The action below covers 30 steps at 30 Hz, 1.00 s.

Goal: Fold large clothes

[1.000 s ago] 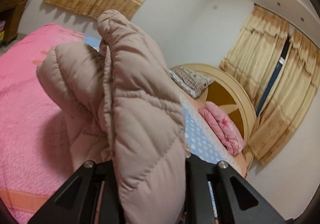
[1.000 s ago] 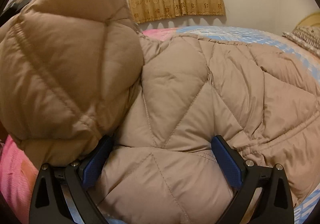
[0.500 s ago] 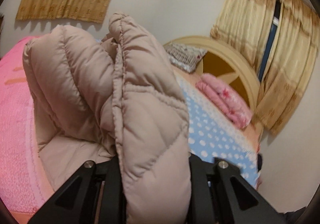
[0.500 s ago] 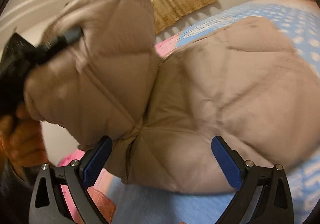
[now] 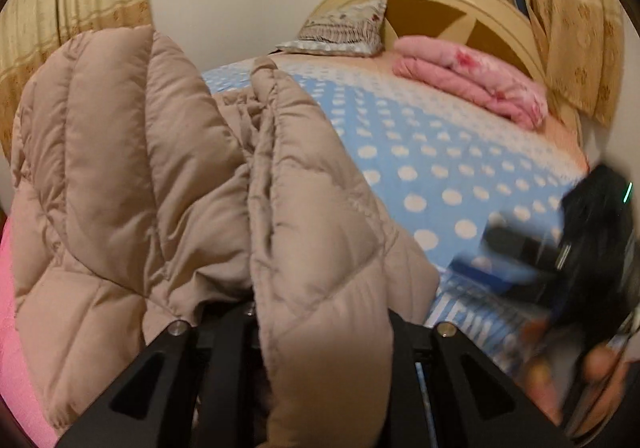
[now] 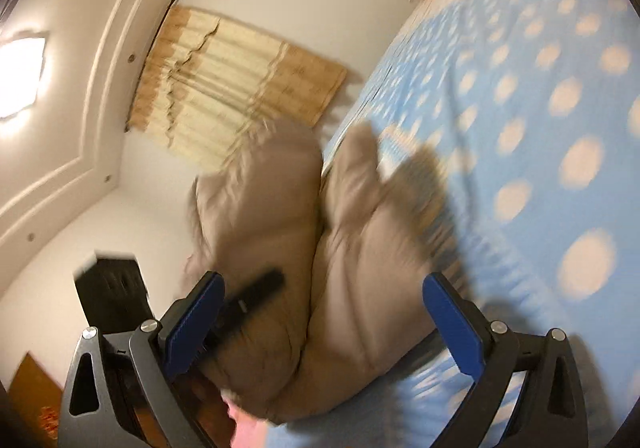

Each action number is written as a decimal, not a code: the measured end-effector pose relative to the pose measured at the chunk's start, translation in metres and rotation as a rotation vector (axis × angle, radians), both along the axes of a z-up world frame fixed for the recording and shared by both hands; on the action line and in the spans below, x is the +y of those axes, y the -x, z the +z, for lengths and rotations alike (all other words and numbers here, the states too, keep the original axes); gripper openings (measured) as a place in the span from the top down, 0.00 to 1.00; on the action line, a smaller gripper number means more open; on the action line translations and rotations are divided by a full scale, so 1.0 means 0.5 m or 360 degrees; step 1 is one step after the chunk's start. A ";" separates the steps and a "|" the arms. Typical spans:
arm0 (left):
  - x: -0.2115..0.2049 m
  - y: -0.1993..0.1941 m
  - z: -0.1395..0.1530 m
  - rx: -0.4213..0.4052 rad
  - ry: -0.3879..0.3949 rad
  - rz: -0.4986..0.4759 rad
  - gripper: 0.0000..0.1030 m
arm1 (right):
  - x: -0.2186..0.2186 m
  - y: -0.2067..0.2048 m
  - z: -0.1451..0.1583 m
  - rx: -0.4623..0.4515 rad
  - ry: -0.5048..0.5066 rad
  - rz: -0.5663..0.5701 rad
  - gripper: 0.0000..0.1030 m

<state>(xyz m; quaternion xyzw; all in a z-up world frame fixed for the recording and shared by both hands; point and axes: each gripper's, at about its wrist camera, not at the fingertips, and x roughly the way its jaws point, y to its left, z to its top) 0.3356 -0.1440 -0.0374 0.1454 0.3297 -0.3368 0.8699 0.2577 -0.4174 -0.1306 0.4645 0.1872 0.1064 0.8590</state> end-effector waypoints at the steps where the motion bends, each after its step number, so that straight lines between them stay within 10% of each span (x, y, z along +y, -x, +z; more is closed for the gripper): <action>1: -0.004 0.010 -0.008 -0.0049 -0.0044 -0.0011 0.83 | -0.007 -0.004 0.015 0.0007 0.0038 0.0011 0.03; 7: 0.008 0.020 -0.009 -0.0081 -0.0049 -0.0023 0.82 | 0.011 -0.082 0.181 0.0035 0.0528 0.0349 0.03; 12: 0.025 0.033 -0.006 -0.0097 -0.0028 -0.0026 0.81 | 0.038 -0.177 0.266 0.0060 0.0617 0.0555 0.03; 22: -0.004 0.048 -0.021 -0.0141 -0.0045 -0.0044 0.67 | 0.146 -0.309 0.242 0.0262 0.0652 0.0922 0.15; 26: -0.011 0.072 -0.016 -0.0196 -0.0085 -0.0036 0.59 | 0.168 -0.331 0.212 0.0361 0.0727 0.0965 0.76; 30: 0.023 0.104 0.018 -0.0156 0.0014 -0.0020 0.53 | 0.184 -0.300 0.222 0.0337 0.0904 0.0914 0.89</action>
